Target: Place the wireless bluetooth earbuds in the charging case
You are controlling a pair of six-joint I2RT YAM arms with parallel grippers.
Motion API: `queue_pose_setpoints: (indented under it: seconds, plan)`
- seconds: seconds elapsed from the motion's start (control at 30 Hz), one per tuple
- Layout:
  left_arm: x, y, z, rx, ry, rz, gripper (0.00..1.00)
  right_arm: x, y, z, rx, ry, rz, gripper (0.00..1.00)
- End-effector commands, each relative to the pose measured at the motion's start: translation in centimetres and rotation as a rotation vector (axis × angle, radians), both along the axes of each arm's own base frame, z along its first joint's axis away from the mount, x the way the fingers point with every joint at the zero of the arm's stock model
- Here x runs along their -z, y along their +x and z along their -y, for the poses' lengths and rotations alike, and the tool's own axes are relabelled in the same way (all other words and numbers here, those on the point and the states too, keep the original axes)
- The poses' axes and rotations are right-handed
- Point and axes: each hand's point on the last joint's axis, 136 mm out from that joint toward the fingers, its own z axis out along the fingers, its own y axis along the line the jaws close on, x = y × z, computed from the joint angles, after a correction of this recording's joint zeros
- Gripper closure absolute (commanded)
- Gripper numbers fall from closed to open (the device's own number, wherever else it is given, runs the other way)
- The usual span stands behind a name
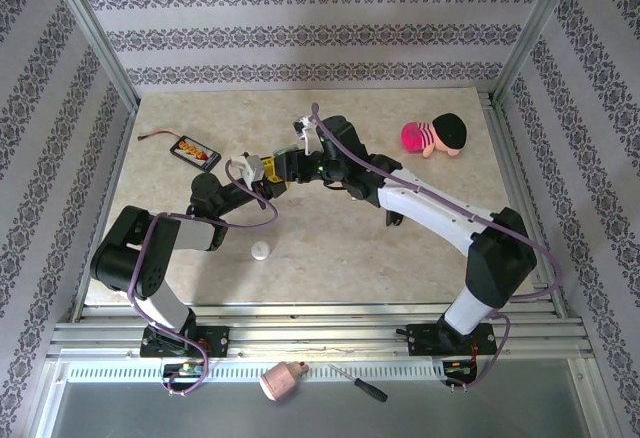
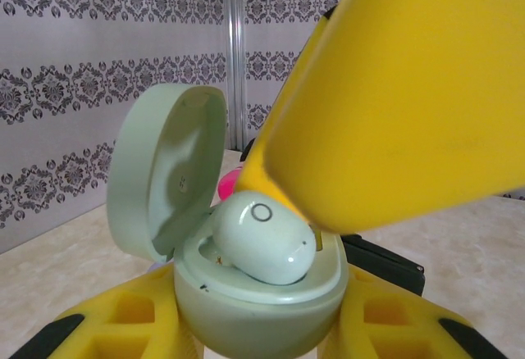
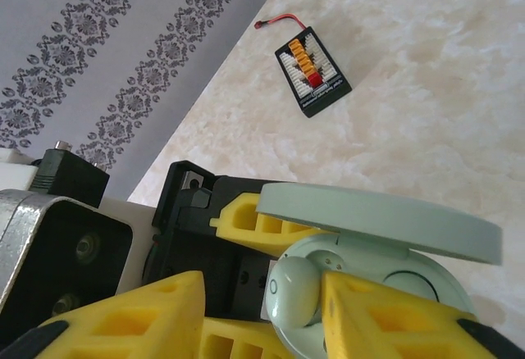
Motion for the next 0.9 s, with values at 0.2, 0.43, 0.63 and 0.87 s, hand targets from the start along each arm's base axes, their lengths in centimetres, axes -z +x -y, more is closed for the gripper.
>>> queue_pose_setpoints:
  seconds: [0.2, 0.43, 0.63, 0.87]
  plan:
    - [-2.1, -0.2, 0.4, 0.007, -0.017, 0.096, 0.68, -1.4, -1.1, 2.0, 0.013, -0.013, 0.064, 0.39]
    - [-0.8, -0.8, 0.4, 0.001, 0.06, 0.166, 0.68, -3.4, -0.6, 3.5, 0.077, -0.021, 0.151, 0.32]
    - [-0.6, -1.7, 0.6, 0.027, 0.089, 0.208, 0.68, -2.8, 2.0, 4.3, 0.164, -0.074, 0.144, 0.24]
    - [-1.0, -1.9, 0.5, 0.023, 0.09, 0.223, 0.68, -1.6, 4.3, 3.4, 0.194, -0.075, 0.082, 0.22]
